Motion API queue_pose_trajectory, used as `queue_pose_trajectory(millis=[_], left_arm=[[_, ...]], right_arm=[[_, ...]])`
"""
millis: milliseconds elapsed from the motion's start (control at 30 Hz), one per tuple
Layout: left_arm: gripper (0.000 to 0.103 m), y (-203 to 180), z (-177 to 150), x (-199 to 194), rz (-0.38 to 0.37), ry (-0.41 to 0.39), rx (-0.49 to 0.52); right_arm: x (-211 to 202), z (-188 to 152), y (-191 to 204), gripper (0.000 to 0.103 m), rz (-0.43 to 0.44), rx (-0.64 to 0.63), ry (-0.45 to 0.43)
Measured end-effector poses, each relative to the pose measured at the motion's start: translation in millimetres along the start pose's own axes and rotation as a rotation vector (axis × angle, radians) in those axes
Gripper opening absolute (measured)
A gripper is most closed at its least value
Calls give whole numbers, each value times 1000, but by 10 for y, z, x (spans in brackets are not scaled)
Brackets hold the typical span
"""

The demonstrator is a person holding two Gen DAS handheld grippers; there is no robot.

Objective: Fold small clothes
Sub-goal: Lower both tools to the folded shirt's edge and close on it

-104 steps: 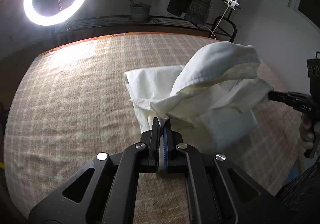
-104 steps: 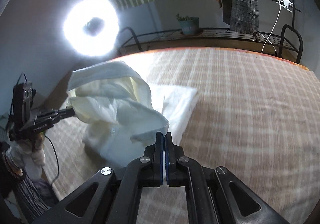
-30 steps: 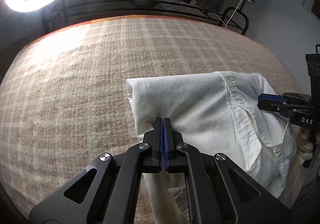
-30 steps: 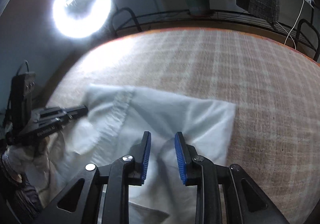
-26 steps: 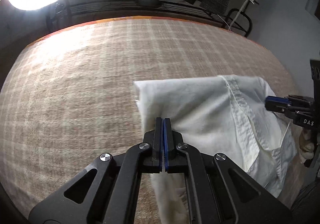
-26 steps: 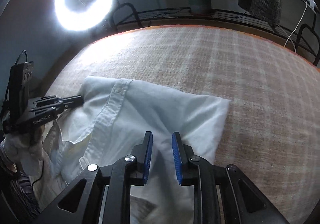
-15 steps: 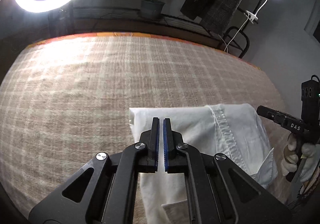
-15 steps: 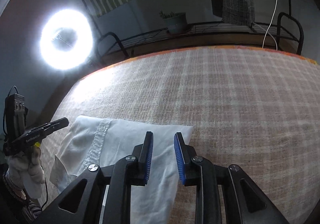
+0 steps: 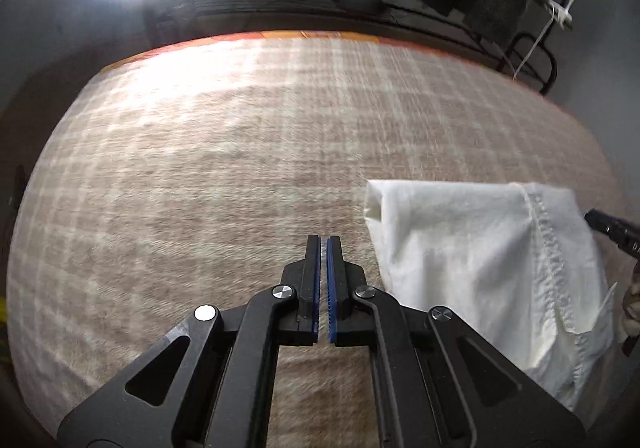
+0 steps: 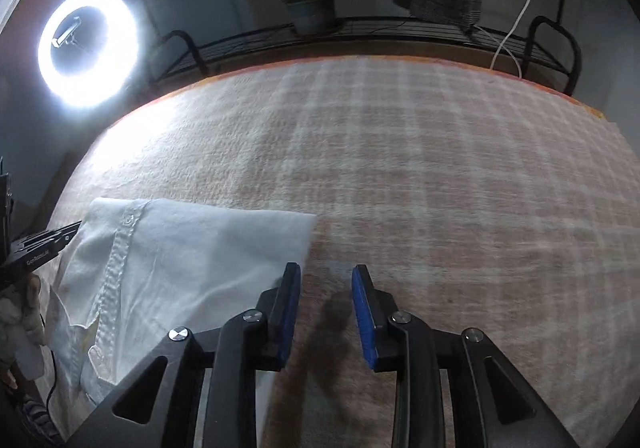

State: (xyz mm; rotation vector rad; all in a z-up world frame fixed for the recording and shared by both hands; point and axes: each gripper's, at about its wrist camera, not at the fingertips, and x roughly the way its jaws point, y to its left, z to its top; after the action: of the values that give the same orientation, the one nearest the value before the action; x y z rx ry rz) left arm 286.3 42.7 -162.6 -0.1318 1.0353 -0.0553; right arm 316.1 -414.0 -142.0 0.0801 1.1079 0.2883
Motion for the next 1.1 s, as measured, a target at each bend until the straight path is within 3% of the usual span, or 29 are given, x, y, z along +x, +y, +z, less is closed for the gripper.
queue_pose_trajectory(millis=[100,167,300,367,433,633,767,867,933,1000,1100], left_arm=[[1,113,-36,-292,-38,-43,-24],[1,170,-76,-456,-128,-57,-67],[1,-4,-131,-491,-284,-14,-83],[1,-114,-184,-410,-312,26,-77],[1,-183,-258,-316,-287,66,-58],[1,-215,-523,-134,-142,137,21],[1,-211,-581,-304,-100,102,60],[1,-102,-576,-483,-120,73,7],[7,19,-569,-586,-144,55,-45],[35,128,-568,-646,-195,46,-130],[41,277,-568,-600,-276,61,-229]], right_arm=[[-190,-43,-100,30,56,39,-26],[-315,-92,-135,32,112,63,-42],[-495,-189,-42,26,187,43,-62],[-554,-255,60,24,237,23,-60],[-587,-318,152,23,271,-5,-50],[-356,-591,250,22,161,-85,78],[-313,-751,163,22,70,-124,133],[-458,-806,4,27,87,-63,108],[-569,-826,-76,34,118,-28,78],[-675,-849,-161,46,165,17,50],[-672,-831,-282,54,251,102,36]])
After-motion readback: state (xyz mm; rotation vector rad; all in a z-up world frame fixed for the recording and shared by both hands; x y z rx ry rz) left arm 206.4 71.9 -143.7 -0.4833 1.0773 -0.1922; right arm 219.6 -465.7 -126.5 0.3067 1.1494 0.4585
